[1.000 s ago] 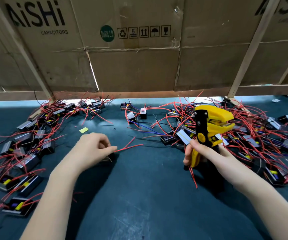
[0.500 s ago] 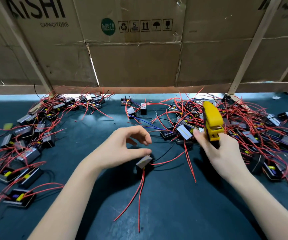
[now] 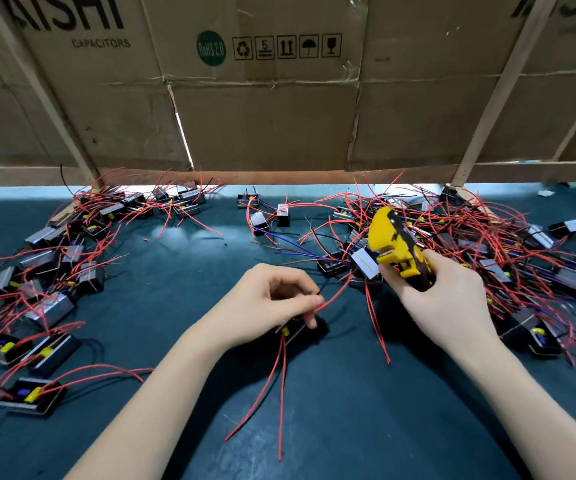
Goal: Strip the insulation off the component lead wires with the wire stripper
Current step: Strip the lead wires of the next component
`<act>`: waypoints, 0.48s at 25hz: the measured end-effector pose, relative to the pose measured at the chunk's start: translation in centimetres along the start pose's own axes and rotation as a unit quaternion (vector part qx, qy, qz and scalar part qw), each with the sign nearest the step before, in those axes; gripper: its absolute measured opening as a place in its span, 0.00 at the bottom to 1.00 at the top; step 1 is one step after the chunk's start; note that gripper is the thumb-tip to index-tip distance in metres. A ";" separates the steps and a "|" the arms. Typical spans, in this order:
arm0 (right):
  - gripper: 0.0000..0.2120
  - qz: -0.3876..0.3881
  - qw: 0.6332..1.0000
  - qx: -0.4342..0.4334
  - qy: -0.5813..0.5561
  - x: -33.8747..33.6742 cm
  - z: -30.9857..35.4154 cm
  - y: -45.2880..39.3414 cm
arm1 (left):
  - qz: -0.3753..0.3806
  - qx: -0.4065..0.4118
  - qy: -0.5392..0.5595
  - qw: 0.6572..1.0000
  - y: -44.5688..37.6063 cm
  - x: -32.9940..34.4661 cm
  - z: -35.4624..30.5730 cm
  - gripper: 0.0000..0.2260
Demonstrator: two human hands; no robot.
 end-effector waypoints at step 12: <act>0.23 -0.053 0.961 -0.056 0.265 -0.5 0.7 -0.2 | 0.071 0.040 0.065 0.995 0.7 0.6 -1.7 0.08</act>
Point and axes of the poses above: each hand's wrist, its own y-axis away from the middle knuckle, its own x-axis out of the palm, z = x × y, the point moved 10 cm from there along -y, towards the middle knuckle
